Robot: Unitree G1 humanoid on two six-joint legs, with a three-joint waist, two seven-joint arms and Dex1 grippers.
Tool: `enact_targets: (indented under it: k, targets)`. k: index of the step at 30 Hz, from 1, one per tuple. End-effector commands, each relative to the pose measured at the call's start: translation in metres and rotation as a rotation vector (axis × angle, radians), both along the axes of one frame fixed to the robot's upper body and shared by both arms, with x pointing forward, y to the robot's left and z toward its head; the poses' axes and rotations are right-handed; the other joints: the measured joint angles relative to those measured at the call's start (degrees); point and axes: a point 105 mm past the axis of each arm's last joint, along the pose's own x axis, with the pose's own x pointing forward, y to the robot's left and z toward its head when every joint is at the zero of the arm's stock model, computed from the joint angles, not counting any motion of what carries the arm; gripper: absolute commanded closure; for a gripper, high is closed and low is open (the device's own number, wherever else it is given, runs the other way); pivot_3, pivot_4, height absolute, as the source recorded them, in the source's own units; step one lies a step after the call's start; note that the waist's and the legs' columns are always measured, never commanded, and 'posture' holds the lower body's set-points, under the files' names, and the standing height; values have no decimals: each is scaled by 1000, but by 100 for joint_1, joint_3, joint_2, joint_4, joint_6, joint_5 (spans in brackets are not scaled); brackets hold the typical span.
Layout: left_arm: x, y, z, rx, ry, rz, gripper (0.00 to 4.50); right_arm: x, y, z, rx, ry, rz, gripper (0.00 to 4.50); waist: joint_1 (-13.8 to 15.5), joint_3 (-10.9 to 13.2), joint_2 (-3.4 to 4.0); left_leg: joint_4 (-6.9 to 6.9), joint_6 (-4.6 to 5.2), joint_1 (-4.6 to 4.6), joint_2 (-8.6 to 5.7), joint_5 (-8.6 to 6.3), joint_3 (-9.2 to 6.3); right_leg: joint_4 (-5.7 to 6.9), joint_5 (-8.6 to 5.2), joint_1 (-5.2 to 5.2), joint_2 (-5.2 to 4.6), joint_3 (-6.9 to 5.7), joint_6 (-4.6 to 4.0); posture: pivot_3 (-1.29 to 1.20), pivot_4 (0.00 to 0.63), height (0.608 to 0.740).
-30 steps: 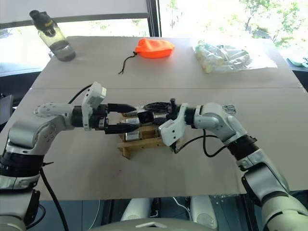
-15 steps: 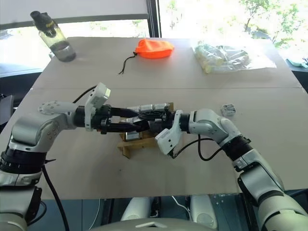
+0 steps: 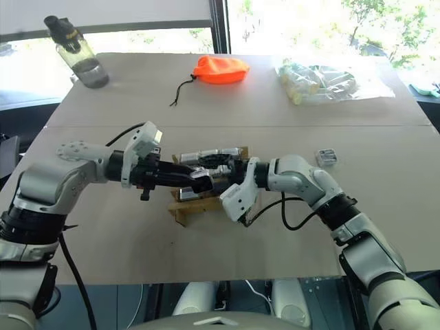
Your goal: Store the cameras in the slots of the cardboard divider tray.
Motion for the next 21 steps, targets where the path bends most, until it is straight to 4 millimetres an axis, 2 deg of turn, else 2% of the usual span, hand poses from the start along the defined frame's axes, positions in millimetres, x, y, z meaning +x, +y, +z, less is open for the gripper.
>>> enact_targets:
  k: [1, 5, 10, 12, 14, 16, 19, 21]
  targets:
    - [4, -3, 6, -3, -52, -14, 3834, -3, -10, 14, 83, 75, -23, 3, 10, 0, 0, 0, 0, -2, 0, 0, -1, -1, 0, 0, 0, -1, 0, 0, 150, 726]
    - [6, -7, 13, -24, -103, -17, 3834, -13, -43, 17, 98, 349, -76, 3, 42, 2, -1, 1, 1, -10, -1, 0, -8, -9, 1, 0, -6, -2, 0, 0, 150, 726]
    - [0, -10, 13, -28, -147, -31, 3834, -39, -93, 11, 166, 887, -137, 3, 57, 2, -1, -2, 3, -10, 0, -2, -16, -17, 1, 7, -8, -3, 0, 0, 150, 726]
    - [-3, -12, 12, -33, -150, -34, 3834, -49, -110, 6, 223, 1049, -144, 3, 73, 1, -2, -6, 4, -5, 1, -2, -19, -16, 1, 9, -8, -2, -1, 0, 150, 726]
    - [-5, -13, 11, -32, -156, -37, 3834, -56, -122, 3, 277, 1121, -136, 3, 75, 1, -2, -6, 4, -4, 2, -2, -17, -16, 1, 11, -4, -1, -1, 0, 150, 726]
    - [-8, -14, 11, -29, -163, -40, 3834, -66, -141, -8, 324, 1239, -130, 3, 105, 1, -3, -6, 6, 1, 1, -3, -9, -14, 1, 11, -1, 0, -1, 0, 150, 726]
    - [-10, -14, 8, -27, -163, -37, 3834, -70, -163, -19, 449, 1366, -159, 3, 142, 1, -4, -4, 8, 6, 1, -3, -7, -14, 0, 15, 1, -1, 0, 0, 150, 726]
    - [-12, -12, 0, -9, -155, -38, 3834, -81, -177, -25, 460, 1354, -116, 3, 144, 0, -4, -1, 8, 8, 1, -3, -3, -15, 0, 15, 2, 2, 1, 0, 150, 726]
